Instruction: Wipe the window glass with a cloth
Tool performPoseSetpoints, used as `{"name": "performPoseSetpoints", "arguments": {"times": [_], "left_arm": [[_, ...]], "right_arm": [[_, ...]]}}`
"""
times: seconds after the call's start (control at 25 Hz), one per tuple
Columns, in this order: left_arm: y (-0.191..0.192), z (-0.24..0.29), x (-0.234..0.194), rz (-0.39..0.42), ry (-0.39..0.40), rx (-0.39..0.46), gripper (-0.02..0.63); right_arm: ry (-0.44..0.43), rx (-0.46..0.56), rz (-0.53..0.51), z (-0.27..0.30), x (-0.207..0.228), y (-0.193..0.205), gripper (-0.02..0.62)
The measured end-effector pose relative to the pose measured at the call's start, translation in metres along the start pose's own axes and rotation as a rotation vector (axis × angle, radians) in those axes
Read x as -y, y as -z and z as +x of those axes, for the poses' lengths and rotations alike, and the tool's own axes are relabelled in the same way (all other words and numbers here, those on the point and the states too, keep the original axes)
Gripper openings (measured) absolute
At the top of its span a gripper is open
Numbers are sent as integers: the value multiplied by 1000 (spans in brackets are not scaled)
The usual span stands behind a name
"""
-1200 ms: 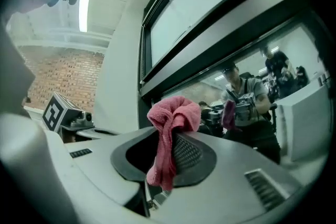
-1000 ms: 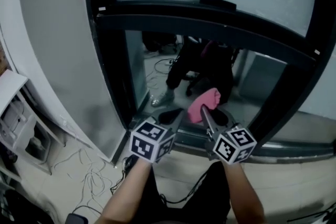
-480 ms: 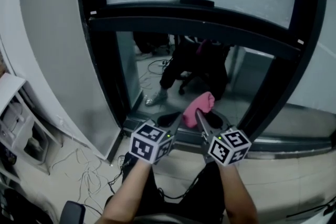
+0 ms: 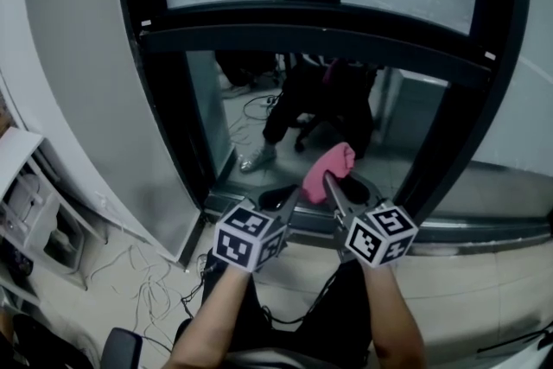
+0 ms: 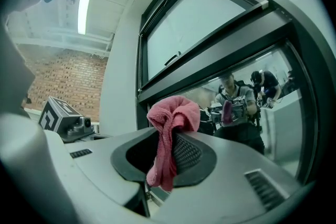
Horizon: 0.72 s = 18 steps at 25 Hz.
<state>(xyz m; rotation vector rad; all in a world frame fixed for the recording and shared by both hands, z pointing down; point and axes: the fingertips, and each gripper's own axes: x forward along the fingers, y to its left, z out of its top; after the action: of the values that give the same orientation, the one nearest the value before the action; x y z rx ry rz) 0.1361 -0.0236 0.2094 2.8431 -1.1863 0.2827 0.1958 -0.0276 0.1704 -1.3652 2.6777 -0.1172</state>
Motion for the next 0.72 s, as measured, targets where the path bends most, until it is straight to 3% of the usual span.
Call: {"name": "performPoseSetpoints", "arguments": {"times": [0.72], "left_arm": [[6, -4, 1, -20, -7, 4, 2]], "right_arm": [[9, -19, 0, 1, 0, 1, 64]]}}
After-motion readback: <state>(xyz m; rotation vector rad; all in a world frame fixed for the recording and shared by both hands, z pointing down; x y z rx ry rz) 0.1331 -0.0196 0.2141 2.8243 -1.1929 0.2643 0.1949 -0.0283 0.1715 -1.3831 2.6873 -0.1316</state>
